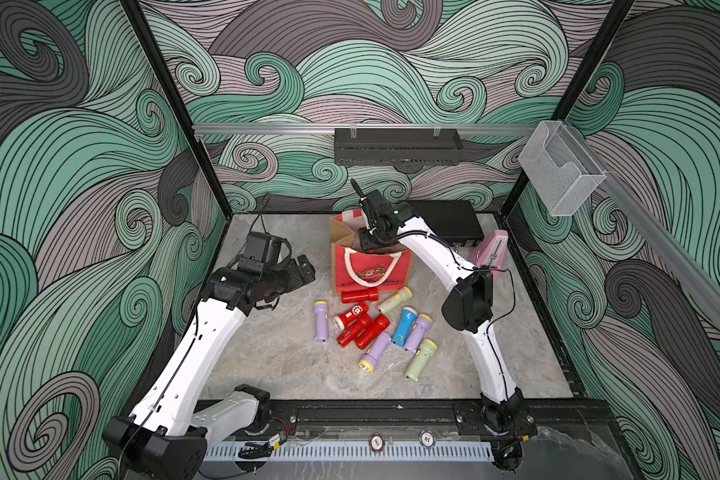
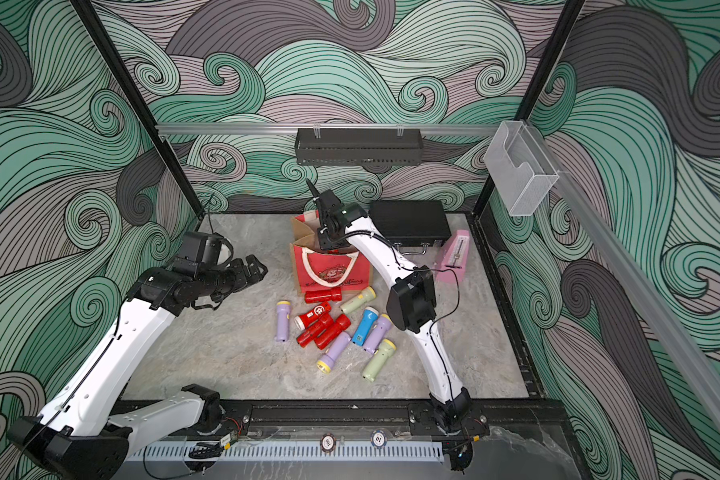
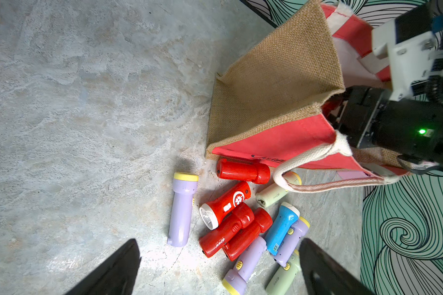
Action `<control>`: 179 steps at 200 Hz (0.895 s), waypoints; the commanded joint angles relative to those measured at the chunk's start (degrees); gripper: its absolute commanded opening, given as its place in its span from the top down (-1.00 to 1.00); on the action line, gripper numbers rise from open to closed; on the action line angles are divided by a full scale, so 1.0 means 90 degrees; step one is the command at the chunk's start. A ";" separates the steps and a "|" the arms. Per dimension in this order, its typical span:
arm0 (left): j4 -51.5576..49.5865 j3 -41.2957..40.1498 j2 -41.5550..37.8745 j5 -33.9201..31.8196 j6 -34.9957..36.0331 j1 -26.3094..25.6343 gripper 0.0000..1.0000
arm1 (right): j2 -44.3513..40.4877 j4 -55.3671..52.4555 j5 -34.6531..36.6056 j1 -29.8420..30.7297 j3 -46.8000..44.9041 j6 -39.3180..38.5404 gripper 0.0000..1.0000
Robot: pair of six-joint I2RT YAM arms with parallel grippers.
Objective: Put the flashlights into the tote bags
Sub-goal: Place the flashlight in the canvas bag.
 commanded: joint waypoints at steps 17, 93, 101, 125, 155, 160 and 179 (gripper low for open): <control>-0.0034 -0.0028 -0.0160 -0.0147 0.0088 0.0010 -0.97 | 0.0163 0.0092 -0.0248 0.0017 -0.0185 0.0328 1.00; -0.0018 -0.0109 -0.0235 -0.0180 0.0137 -0.0004 -0.97 | 0.0324 0.0135 -0.0277 -0.0026 -0.0472 0.0469 1.00; -0.0008 -0.0119 -0.0239 -0.0187 0.0130 0.0000 -0.97 | 0.0350 0.0136 -0.0303 -0.0036 -0.0503 0.0508 1.00; -0.0026 -0.0195 -0.0289 -0.0271 0.0130 0.0001 -0.97 | 0.0400 0.0143 -0.0439 -0.0126 -0.0664 0.0703 1.00; -0.0066 -0.0428 -0.0427 -0.0336 0.0130 -0.0001 -0.97 | 0.0433 0.0142 -0.0420 -0.0121 -0.0785 0.0688 0.97; -0.0075 -0.0467 -0.0454 -0.0337 0.0130 0.0001 -0.97 | 0.0429 0.0140 -0.0412 -0.0122 -0.0802 0.0689 0.95; -0.0120 -0.0576 -0.0517 -0.0319 0.0140 -0.0002 -0.97 | 0.0412 0.0161 -0.0404 -0.0111 -0.0864 0.0746 0.87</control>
